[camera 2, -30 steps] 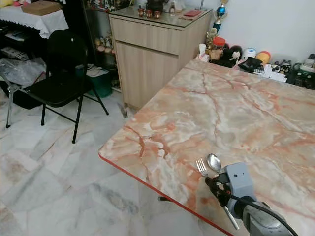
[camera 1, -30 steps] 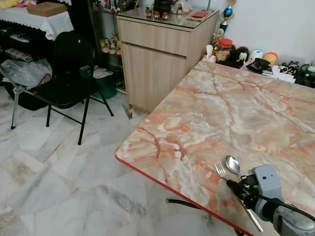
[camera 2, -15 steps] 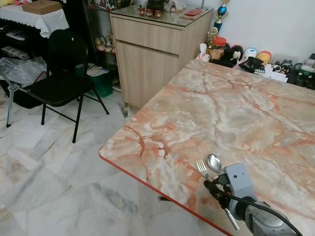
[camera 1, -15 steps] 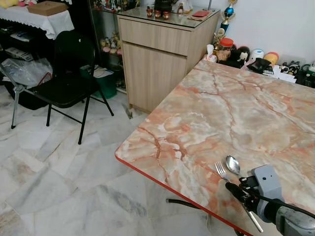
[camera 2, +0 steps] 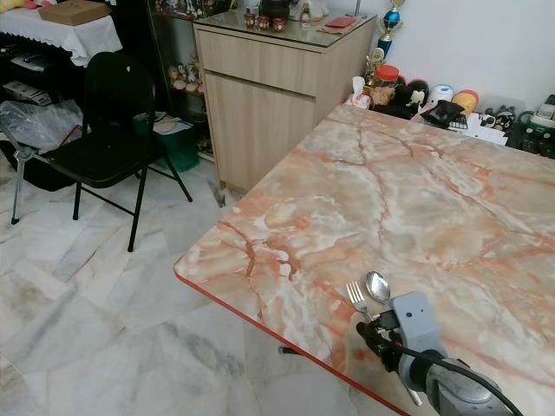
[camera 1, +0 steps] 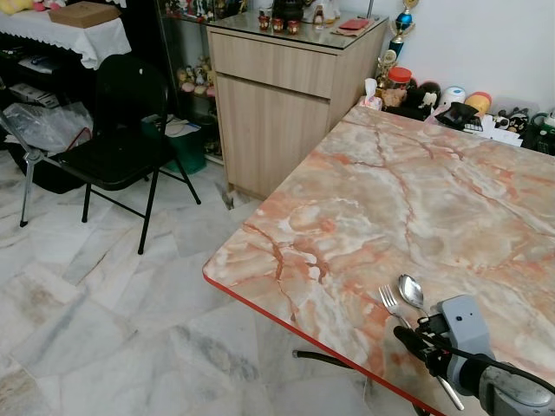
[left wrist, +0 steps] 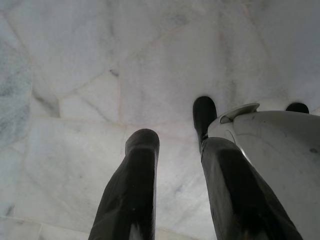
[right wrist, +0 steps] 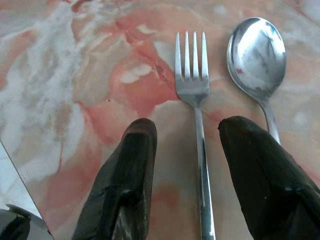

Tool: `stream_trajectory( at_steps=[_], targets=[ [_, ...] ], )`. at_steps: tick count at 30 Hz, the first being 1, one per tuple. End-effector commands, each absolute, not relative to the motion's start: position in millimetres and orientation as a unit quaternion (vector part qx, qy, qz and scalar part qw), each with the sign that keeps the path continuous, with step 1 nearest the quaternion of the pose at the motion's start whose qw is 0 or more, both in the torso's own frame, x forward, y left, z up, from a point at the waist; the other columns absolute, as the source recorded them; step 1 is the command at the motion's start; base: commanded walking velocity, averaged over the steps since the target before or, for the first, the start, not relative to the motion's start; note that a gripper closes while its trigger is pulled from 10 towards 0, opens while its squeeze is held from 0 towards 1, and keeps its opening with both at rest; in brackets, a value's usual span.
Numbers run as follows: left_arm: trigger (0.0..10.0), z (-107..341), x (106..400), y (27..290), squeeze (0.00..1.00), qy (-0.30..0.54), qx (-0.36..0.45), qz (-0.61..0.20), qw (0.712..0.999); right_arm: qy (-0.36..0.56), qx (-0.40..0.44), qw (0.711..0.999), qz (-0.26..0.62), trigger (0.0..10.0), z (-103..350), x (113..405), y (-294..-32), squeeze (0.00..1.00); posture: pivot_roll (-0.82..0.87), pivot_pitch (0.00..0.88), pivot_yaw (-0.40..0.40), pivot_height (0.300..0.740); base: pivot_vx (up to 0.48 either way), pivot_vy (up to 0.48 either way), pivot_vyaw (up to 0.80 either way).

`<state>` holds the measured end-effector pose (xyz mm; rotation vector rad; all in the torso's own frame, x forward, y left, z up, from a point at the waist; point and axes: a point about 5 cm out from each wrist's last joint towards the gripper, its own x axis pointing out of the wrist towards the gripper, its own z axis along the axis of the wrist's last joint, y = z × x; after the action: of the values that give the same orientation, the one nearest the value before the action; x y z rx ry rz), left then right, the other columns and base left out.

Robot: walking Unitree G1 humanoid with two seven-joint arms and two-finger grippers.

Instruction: Setting the table

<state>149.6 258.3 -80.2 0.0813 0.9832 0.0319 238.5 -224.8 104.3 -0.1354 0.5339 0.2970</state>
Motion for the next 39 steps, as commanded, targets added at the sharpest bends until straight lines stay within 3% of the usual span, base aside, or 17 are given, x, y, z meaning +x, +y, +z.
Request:
stream_trajectory(
  at_steps=[1,39],
  targets=[
    [10.0,-84.0,138.4,261.2,0.00,0.492,0.046,0.012,0.869,0.264,-0.068,0.951,0.147,10.0,101.9,239.1,-223.9,0.00,-0.02,0.098,-0.006,0.740,0.000,0.000,0.00],
    [10.0,-85.8,135.0,258.1,0.00,0.492,0.045,0.006,0.870,0.269,-0.076,0.950,0.139,10.0,85.9,247.1,-225.6,0.00,-0.01,0.108,-0.004,0.740,0.000,0.000,0.00]
  ],
)
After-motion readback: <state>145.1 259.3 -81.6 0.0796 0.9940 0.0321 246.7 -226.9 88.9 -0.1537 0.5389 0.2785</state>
